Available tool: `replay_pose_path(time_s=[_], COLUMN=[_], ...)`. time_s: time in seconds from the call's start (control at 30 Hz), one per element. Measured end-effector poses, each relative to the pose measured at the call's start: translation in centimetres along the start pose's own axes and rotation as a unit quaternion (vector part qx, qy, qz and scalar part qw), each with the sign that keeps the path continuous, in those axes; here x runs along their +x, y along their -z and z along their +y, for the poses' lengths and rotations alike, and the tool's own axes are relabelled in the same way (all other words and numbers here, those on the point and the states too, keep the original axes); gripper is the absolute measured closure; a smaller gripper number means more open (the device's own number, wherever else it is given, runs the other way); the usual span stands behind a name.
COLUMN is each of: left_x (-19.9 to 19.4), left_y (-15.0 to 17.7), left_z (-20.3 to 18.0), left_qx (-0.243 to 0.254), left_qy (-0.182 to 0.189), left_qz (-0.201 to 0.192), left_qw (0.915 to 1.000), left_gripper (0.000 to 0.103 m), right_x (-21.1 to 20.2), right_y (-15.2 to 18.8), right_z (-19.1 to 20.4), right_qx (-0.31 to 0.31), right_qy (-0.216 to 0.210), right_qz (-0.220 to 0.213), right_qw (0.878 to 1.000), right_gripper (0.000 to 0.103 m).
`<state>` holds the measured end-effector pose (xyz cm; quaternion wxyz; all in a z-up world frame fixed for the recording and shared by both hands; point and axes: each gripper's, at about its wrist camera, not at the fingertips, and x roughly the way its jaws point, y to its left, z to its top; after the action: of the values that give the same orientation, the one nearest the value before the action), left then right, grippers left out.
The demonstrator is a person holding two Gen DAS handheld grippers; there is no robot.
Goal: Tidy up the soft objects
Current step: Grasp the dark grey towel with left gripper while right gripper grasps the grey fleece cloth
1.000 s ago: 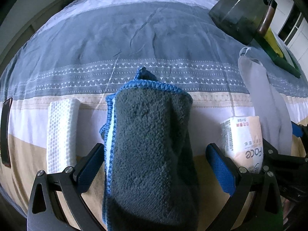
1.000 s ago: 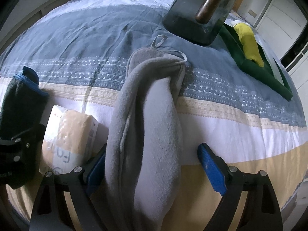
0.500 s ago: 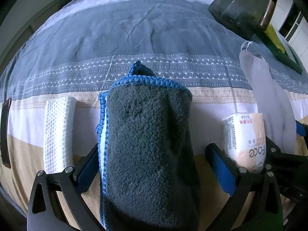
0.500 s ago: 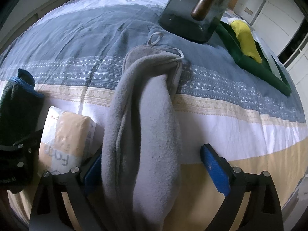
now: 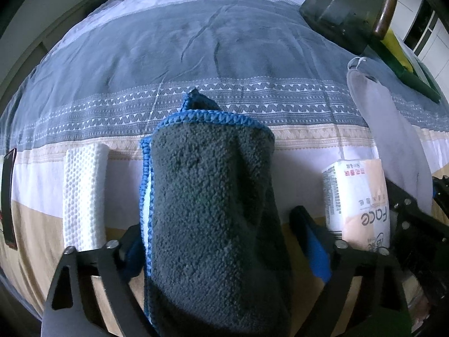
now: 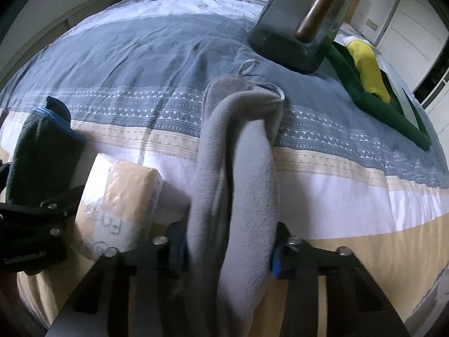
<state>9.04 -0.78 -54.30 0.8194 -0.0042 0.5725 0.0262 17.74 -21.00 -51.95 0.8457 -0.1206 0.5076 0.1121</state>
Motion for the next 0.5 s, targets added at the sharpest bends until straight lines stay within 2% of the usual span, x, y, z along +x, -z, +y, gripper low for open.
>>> replay_pose_path(time_s=[0.07,0.17,0.43,0.5], left_x=[-0.1,-0.4,-0.9,-0.9], left_y=[0.1,0.0,0.0,-0.1], left_z=[-0.1,-0.3,0.8,0.8], left_qx=[0.004,0.012,-0.009,-0.003], left_qy=[0.0,0.0,0.013,0.007], left_qz=[-0.002,-0.004,-0.01,-0.009], left_qw=[1.0,0.9999,0.9998,0.9999], left_gripper=[0.03,0.038,0.045,0.048], right_x=[-0.2,-0.2,-0.5,-0.6], right_y=[-0.1,-0.2,-0.6,-0.6], right_z=[-0.2,-0.3,-0.8,-1.0], right_qx=[0.002,0.001,0.012,0.013], right_qy=[-0.003,-0.005,-0.014,-0.016], right_qz=[0.0,0.004,0.013,0.013], right_qw=[1.0,1.0,1.0,1.0], right_gripper=[0.077,0.079,0.086,0.086])
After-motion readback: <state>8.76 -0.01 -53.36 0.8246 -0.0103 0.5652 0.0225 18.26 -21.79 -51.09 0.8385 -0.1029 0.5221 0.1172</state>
